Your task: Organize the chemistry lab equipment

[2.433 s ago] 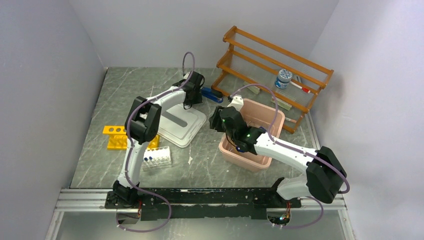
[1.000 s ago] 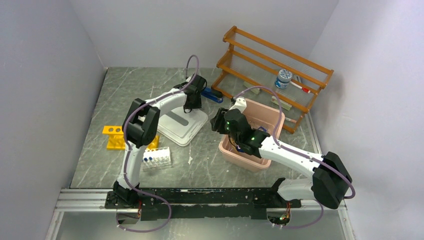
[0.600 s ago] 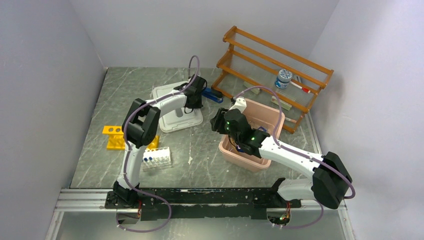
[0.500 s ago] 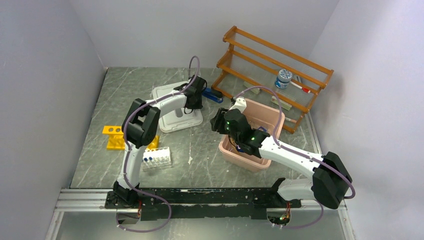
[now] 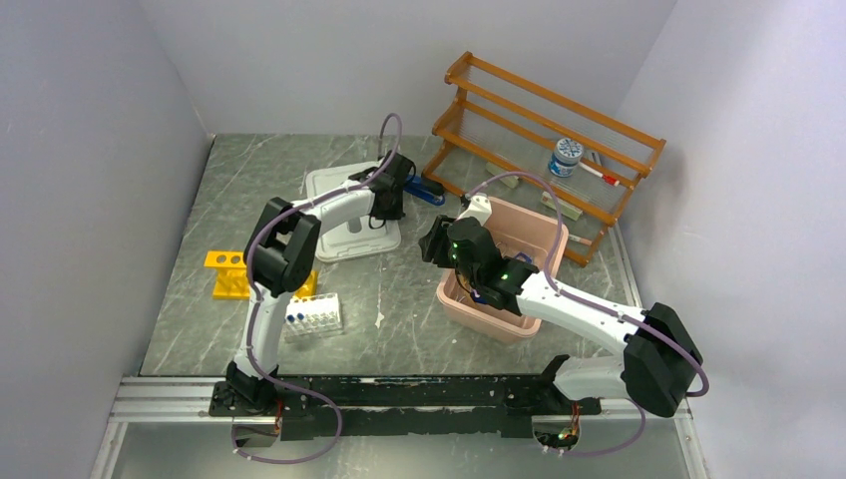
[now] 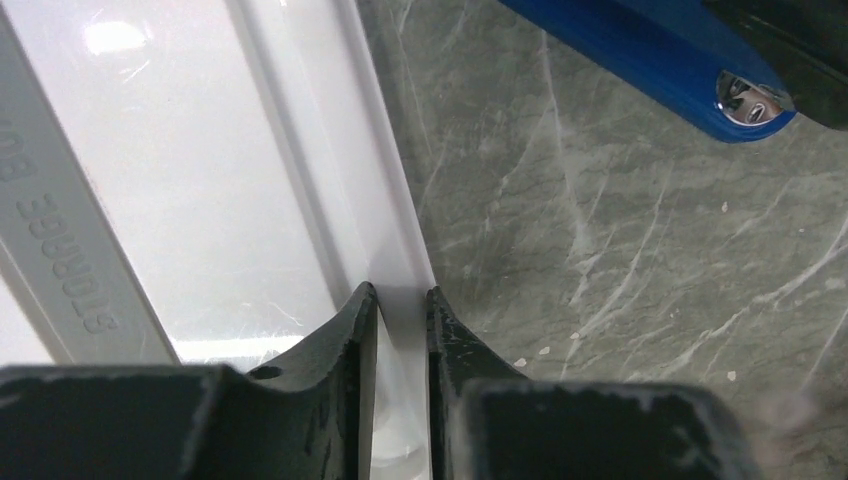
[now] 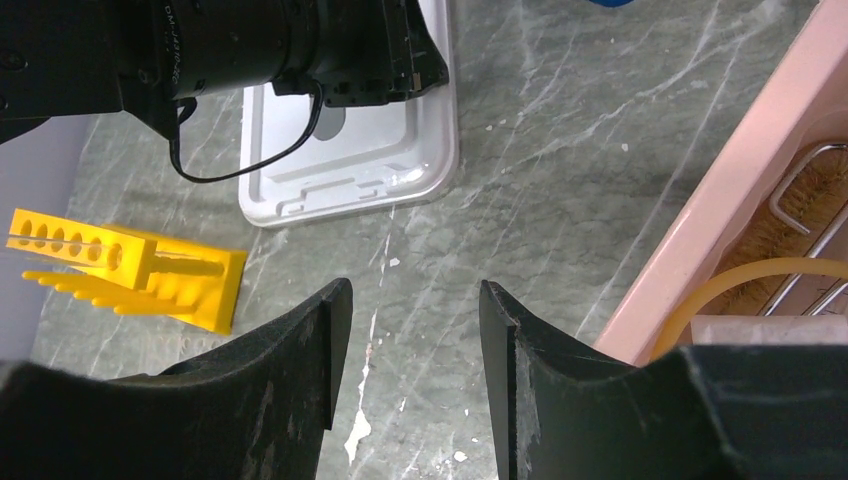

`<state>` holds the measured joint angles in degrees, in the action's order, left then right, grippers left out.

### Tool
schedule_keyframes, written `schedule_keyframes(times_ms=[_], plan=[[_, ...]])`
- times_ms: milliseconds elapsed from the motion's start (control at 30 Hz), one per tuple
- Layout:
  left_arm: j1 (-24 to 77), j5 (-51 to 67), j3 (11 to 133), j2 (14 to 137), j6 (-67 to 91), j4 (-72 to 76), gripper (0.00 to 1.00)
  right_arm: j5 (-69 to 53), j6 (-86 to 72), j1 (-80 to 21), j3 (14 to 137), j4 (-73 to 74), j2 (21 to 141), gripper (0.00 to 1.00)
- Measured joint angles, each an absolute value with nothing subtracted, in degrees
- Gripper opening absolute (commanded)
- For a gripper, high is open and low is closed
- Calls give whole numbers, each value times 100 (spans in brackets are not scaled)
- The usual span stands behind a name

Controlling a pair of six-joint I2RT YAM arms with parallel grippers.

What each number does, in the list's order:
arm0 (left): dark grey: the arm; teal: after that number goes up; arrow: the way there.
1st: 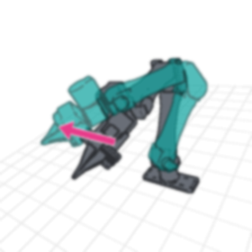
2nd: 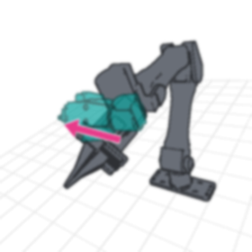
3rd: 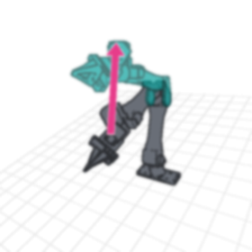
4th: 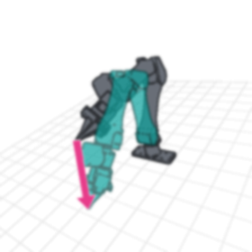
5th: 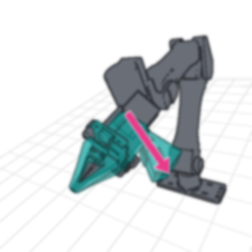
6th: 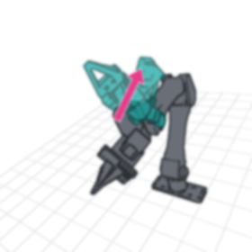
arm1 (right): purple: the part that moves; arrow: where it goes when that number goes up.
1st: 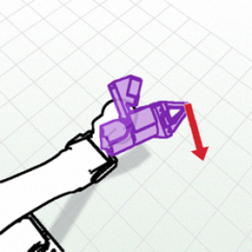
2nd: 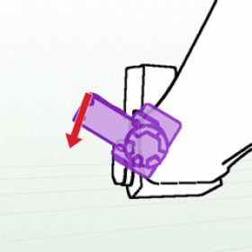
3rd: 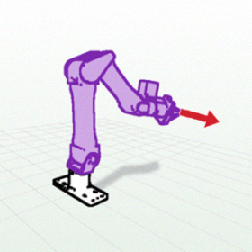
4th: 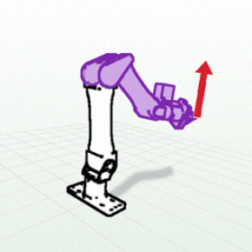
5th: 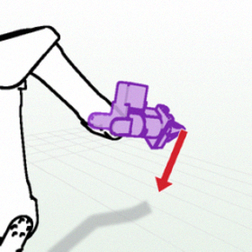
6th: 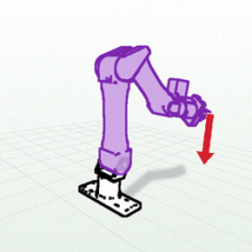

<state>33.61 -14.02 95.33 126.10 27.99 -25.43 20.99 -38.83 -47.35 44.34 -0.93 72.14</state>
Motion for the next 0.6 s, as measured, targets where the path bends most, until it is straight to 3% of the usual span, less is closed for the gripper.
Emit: schedule_keyframes(times_ms=[200, 267, 333, 400, 600], plan=[[3358, -1466, 9308, 12420, 2788, -2641, 6, 2095, -3883, -4735, 4434, -97, 7214, 53], [3361, -1463, 9157, 12307, 2786, -2683, 14, 2091, -3885, -4735, 4434, -97, 7214, 53], [3361, -1461, 8986, 12180, 2790, -2729, 28, 2078, -3898, -4735, 4434, -97, 7214, 53], [3358, -1461, 8849, 12088, 2803, -2742, 31, 2073, -3920, -4735, 4431, -99, 7214, 53], [3361, -1459, 8812, 12066, 2853, -2762, 8, 2025, -3964, -4735, 4359, -163, 7214, 53]])
